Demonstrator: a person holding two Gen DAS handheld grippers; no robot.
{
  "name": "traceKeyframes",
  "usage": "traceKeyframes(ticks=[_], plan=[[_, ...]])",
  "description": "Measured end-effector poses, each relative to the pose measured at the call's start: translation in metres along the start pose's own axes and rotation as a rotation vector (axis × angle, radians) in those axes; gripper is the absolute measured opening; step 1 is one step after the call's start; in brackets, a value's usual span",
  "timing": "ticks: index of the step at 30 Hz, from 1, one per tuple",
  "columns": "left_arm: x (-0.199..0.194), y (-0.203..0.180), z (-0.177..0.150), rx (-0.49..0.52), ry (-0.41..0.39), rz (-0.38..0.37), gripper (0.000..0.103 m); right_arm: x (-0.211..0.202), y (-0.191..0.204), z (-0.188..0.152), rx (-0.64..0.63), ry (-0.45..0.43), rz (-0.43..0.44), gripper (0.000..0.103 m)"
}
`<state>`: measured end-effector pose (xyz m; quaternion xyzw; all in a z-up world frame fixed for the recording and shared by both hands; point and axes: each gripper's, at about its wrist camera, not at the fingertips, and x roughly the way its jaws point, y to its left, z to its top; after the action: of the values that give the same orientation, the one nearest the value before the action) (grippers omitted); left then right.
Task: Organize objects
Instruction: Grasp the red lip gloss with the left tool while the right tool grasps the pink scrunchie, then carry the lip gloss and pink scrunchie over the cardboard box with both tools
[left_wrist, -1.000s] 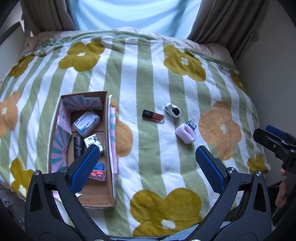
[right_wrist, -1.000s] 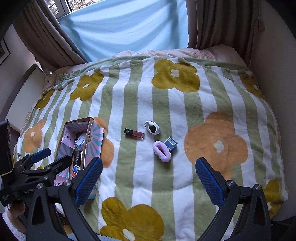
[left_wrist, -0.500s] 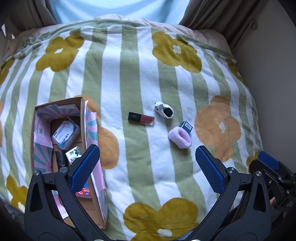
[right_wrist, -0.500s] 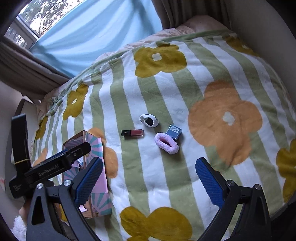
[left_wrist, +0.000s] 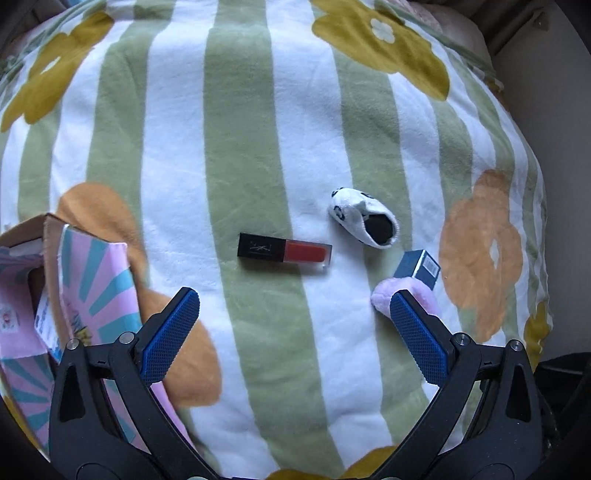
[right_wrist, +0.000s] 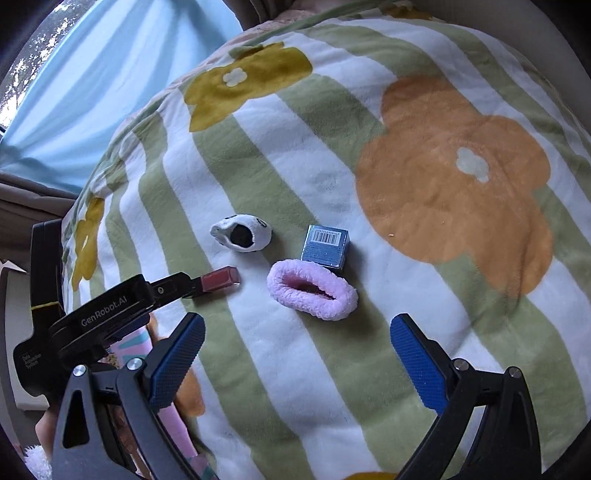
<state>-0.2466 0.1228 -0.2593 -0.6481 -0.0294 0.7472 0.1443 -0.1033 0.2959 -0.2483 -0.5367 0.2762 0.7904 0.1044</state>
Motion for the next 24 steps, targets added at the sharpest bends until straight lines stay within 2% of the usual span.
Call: traceKeyframes(ticks=[6, 13, 15, 18, 21, 22, 24], plan=[[0.053, 0.005, 0.011, 0.016, 0.054, 0.011, 0.099, 0.035, 0.001, -0.002, 0.041, -0.019, -0.069, 0.1], [0.084, 0.006, 0.015, 0.005, 0.072, 0.006, 0.099, 0.057, -0.003, 0.003, 0.086, -0.026, -0.111, 0.098], [0.089, 0.006, 0.015, 0.001, 0.07, 0.019, 0.099, 0.062, -0.004, 0.003, 0.096, -0.024, -0.109, 0.092], [0.093, 0.007, 0.015, -0.013, 0.056, 0.033, 0.096, 0.067, -0.006, 0.001, 0.108, -0.004, -0.116, 0.075], [0.092, 0.008, 0.013, -0.015, 0.039, 0.039, 0.091, 0.065, -0.01, -0.001, 0.112, -0.009, -0.12, 0.067], [0.091, 0.008, 0.012, -0.01, 0.029, 0.038, 0.086, 0.064, -0.011, -0.002, 0.112, -0.01, -0.119, 0.064], [0.09, 0.008, 0.011, -0.003, 0.023, 0.04, 0.085, 0.062, -0.012, -0.003, 0.109, -0.01, -0.114, 0.06]])
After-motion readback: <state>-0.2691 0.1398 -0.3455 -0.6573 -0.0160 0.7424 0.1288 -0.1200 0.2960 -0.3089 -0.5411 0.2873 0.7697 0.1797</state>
